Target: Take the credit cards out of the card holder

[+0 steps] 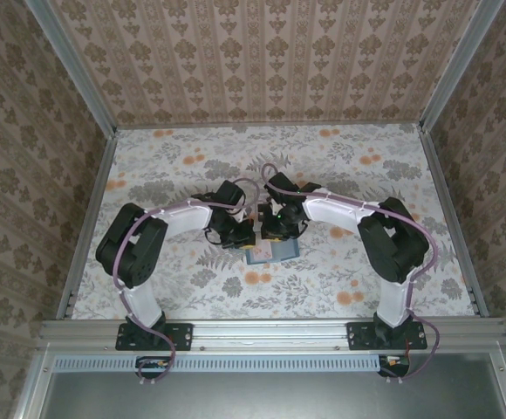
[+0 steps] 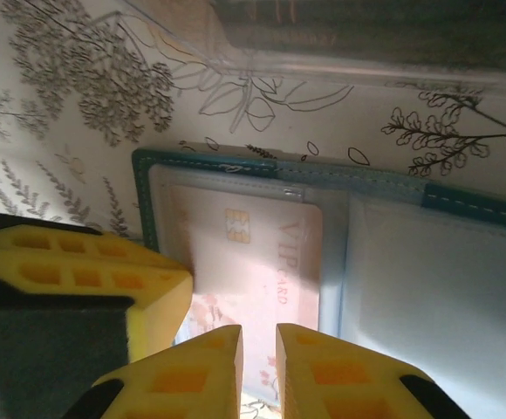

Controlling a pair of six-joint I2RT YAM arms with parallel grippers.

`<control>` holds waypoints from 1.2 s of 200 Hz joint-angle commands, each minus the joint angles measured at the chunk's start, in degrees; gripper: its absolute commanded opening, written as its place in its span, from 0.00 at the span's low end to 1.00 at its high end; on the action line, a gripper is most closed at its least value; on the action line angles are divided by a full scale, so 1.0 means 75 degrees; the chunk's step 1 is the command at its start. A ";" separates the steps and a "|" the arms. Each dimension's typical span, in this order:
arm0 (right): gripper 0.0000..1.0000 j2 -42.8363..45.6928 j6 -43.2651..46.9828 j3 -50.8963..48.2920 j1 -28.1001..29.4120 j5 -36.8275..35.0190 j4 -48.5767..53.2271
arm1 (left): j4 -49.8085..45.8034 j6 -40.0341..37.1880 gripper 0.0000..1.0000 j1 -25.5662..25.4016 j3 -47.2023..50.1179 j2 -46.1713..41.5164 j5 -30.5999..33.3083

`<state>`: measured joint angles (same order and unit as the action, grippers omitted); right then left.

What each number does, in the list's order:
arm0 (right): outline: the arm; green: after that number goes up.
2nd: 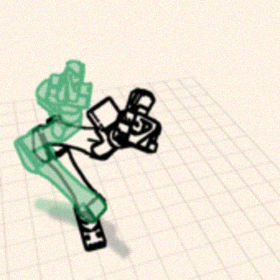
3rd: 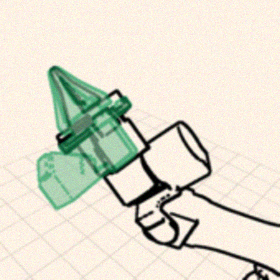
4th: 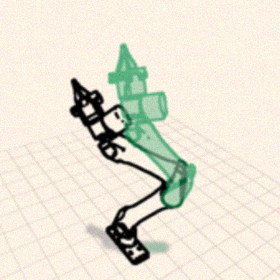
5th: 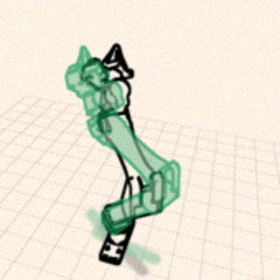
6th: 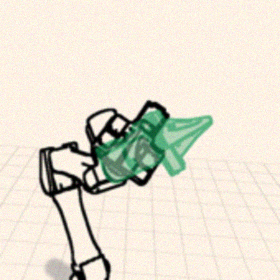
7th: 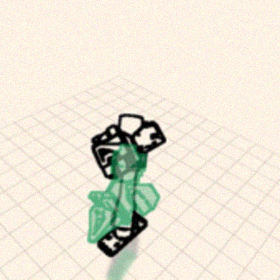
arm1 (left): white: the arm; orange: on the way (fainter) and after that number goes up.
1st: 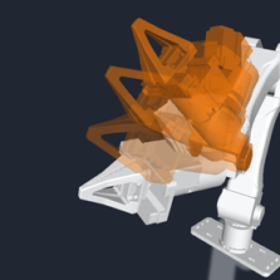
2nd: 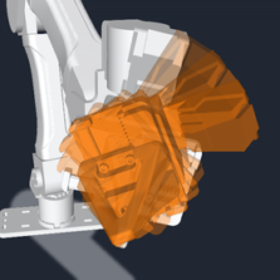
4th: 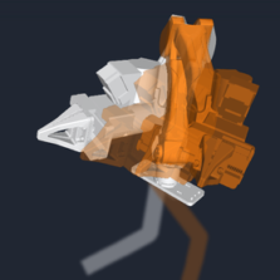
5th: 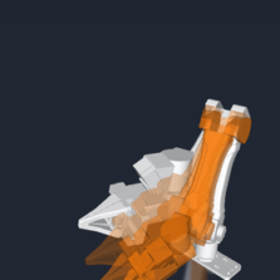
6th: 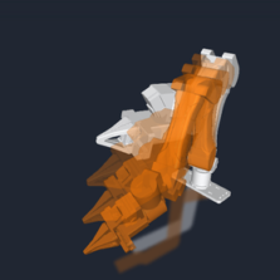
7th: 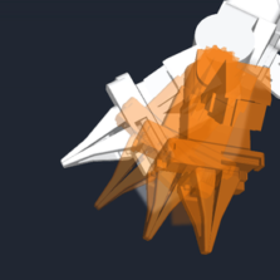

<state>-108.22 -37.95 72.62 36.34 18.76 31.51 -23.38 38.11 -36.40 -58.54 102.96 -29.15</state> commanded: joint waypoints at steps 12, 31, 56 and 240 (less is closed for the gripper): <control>0.20 -0.0238 -0.0078 -0.0083 -0.0061 0.0323 -0.0277 | -0.0292 -0.0182 0.02 -0.0007 -0.0024 0.0182 0.0206; 0.21 -0.0319 -0.0053 -0.0126 -0.0085 0.0255 -0.0282 | -0.0305 -0.0218 0.02 0.0013 0.0022 0.0183 0.0232; 0.22 -0.0426 -0.0049 -0.0215 -0.0110 0.0242 -0.0322 | -0.0330 -0.0246 0.02 0.0049 0.0037 0.0160 0.0233; 0.35 0.0164 0.0126 -0.0308 -0.0145 -0.0344 0.0176 | -0.0778 -0.0399 0.05 0.0108 -0.0431 -0.0096 0.0243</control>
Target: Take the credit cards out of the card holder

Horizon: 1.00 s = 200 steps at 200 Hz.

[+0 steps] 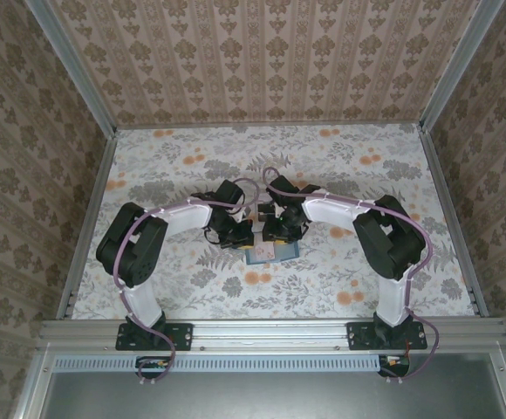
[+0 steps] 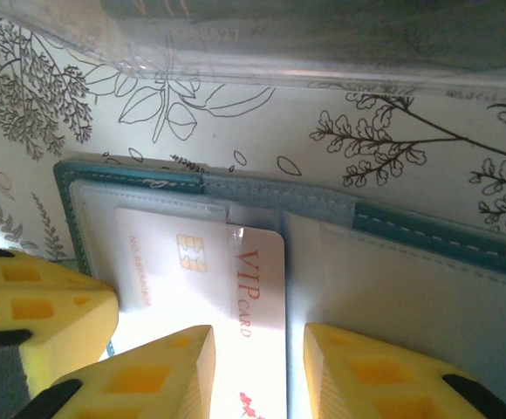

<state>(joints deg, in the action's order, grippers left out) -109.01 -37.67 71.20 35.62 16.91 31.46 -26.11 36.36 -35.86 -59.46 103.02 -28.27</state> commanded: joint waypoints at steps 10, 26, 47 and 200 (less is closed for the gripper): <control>0.35 0.0197 0.0101 -0.0118 -0.0050 -0.0087 0.0179 | -0.0470 -0.0183 0.05 0.0006 -0.0397 -0.0084 0.0119; 0.35 0.0084 0.0098 -0.0197 -0.0061 0.0004 0.0098 | -0.0515 -0.0184 0.05 -0.0042 -0.0485 -0.0052 0.0075; 0.35 0.0005 0.0053 -0.0314 -0.0066 0.0153 -0.0059 | -0.0503 -0.0126 0.05 -0.0115 -0.0535 -0.0084 0.0014; 0.31 0.0422 -0.0469 -0.0919 -0.0269 0.1568 -0.1494 | -0.0716 -0.0337 0.03 -0.0182 -0.0495 0.0596 0.0023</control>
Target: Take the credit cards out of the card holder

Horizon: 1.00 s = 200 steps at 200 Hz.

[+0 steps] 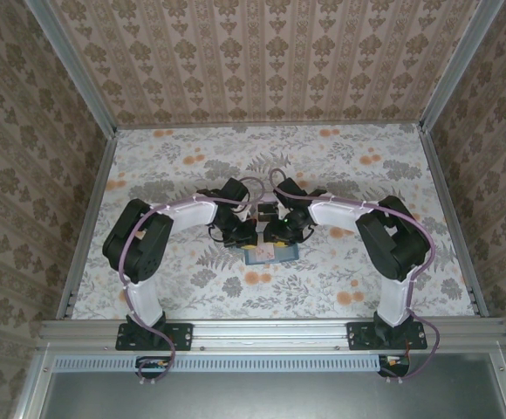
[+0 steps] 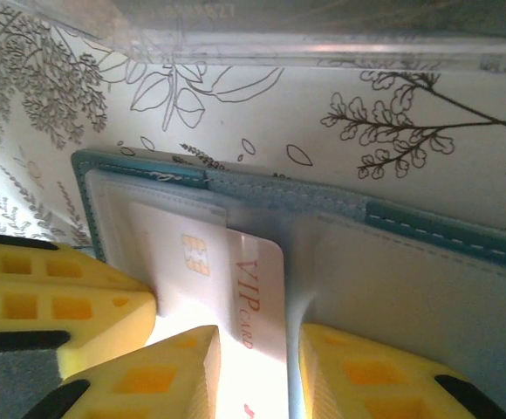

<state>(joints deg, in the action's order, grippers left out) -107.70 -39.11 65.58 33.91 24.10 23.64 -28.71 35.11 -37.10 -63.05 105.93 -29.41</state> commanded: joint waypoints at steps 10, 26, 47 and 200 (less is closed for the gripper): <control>0.30 0.0274 -0.0332 -0.0211 -0.0071 0.0682 -0.0551 | -0.0368 -0.0170 0.03 -0.0016 -0.0012 0.0183 0.0193; 0.27 0.0330 -0.0404 -0.0280 -0.0101 0.0762 -0.0676 | -0.0362 -0.0158 0.03 -0.0017 -0.0024 0.0163 0.0183; 0.25 0.0435 -0.0487 -0.0352 -0.0149 0.0898 -0.0844 | -0.0356 -0.0158 0.03 -0.0028 -0.0020 0.0162 0.0187; 0.09 0.1066 0.0630 0.0033 -0.0244 -0.1297 0.1711 | -0.0645 -0.0449 0.02 0.0029 -0.0287 0.0130 0.0511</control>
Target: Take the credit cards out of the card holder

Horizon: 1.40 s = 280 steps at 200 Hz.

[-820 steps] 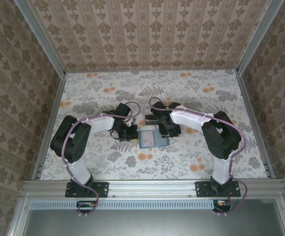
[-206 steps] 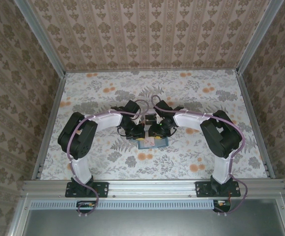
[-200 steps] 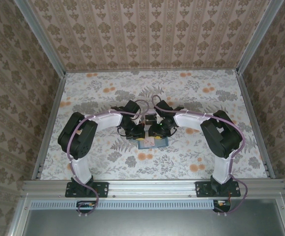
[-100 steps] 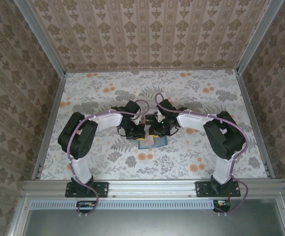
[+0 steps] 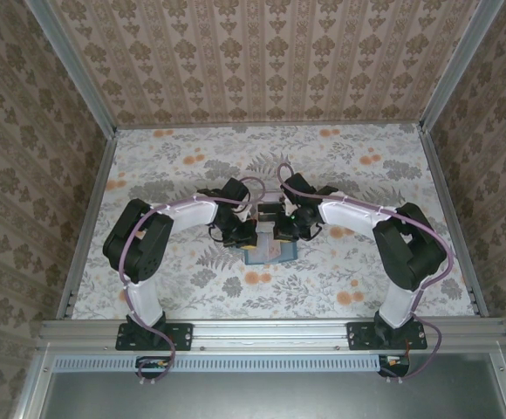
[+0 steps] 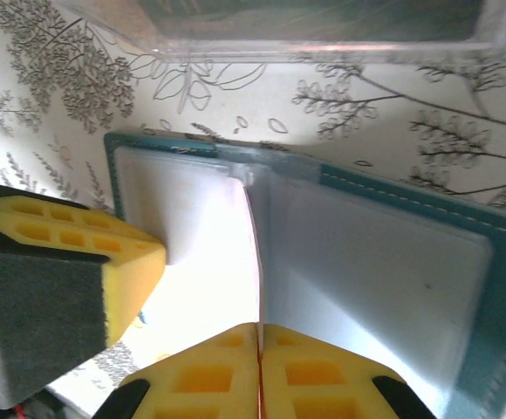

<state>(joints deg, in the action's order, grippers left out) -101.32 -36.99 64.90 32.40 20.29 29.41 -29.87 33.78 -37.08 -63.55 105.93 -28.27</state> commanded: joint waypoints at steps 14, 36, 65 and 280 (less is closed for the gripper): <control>0.09 0.0243 0.0368 0.0106 -0.0042 -0.0861 0.1020 | -0.0516 -0.0296 0.02 0.0027 -0.0355 0.0184 0.0326; 0.09 0.0307 0.0362 0.0090 -0.0043 -0.0994 0.1099 | -0.0562 -0.0338 0.02 0.0031 -0.0474 0.0237 0.0310; 0.09 0.0454 0.0298 0.0097 -0.0043 -0.0900 0.1022 | -0.0600 -0.0364 0.02 0.0033 -0.0524 0.0190 0.0311; 0.00 -0.0165 0.8750 0.3090 -0.0121 -0.1656 0.3016 | -0.0423 -0.0509 0.02 0.0421 0.0096 0.0020 0.0444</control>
<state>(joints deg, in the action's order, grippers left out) -99.85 16.25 83.85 32.27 10.46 47.59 -32.12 31.97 -34.30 -63.33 105.03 -25.26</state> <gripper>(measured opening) 0.064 0.060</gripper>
